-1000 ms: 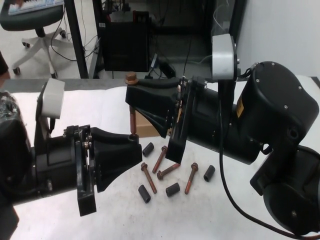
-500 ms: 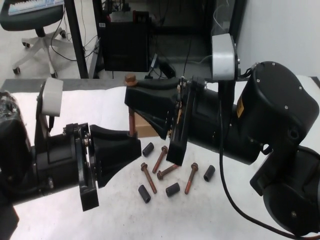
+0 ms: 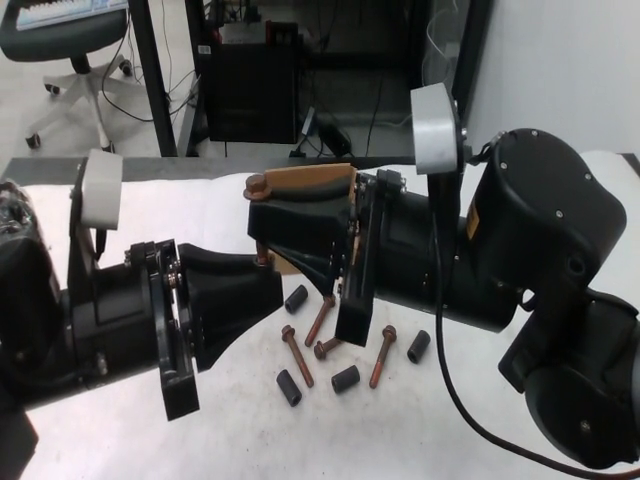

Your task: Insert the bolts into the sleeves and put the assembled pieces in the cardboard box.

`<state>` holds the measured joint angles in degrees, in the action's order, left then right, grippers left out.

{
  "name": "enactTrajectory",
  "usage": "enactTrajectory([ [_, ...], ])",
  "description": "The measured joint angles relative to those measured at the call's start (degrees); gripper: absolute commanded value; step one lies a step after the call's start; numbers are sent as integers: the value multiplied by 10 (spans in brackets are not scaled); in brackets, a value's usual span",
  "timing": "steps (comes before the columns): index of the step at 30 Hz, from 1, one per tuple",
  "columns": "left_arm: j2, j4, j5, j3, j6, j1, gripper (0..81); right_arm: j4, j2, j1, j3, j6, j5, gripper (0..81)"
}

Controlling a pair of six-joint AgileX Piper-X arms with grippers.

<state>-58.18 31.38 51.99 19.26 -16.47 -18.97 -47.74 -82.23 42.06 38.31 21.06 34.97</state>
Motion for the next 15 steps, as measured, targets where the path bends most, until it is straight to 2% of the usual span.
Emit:
enactTrajectory([
  [2, 0, 0, 3, 0, 0, 0, 3, 0, 0, -1, 0, 0, 8, 116],
  [5, 0, 2, 3, 0, 0, 0, 3, 1, 0, -1, 0, 0, 11, 363],
  [7, 0, 2, 0, 0, 0, 0, 3, 1, 0, -1, 0, 0, 18, 466],
  [15, 0, 2, -12, 0, 0, 0, 3, 2, 0, 0, 0, 6, 32, 464],
])
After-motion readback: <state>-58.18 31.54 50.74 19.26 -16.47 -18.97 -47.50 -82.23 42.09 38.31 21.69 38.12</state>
